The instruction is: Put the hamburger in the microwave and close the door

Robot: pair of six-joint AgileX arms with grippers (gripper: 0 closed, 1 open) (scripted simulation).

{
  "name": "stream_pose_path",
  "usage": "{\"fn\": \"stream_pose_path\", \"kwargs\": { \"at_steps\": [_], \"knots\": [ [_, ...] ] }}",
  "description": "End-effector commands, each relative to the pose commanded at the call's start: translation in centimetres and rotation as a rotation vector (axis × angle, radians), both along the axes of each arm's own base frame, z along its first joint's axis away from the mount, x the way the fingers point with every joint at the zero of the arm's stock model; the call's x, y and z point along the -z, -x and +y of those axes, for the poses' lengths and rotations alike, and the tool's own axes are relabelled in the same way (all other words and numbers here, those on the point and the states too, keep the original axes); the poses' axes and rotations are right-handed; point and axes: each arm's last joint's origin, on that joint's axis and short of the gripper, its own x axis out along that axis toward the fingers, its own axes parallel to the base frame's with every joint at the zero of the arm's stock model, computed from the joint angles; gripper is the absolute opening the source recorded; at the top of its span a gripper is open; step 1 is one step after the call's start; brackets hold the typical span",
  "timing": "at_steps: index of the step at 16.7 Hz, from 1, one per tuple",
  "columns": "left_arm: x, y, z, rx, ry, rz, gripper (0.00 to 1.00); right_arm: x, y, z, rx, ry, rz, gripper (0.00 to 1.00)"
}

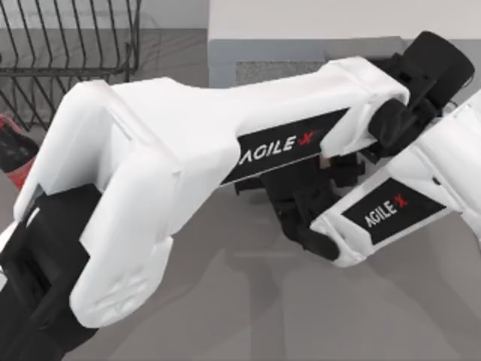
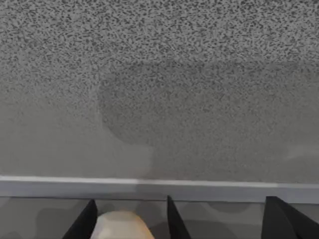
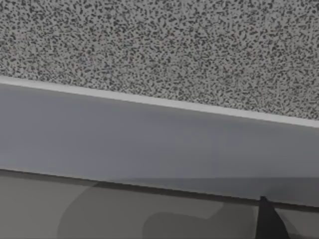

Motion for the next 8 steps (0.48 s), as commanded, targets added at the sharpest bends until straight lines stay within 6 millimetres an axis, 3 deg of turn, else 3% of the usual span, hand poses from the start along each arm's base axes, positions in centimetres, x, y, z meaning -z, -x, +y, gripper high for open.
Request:
{"fn": "stream_pose_path", "kwargs": {
  "at_steps": [4, 8],
  "knots": [
    [0.8, -2.5, -0.8, -0.003, -0.014, 0.011, 0.00, 0.0, 0.0, 0.0, 0.000, 0.000, 0.000, 1.00],
    [0.0, -5.9, -1.2, -0.002, 0.016, -0.013, 0.00, 0.0, 0.0, 0.0, 0.000, 0.000, 0.000, 1.00]
  ]
}}
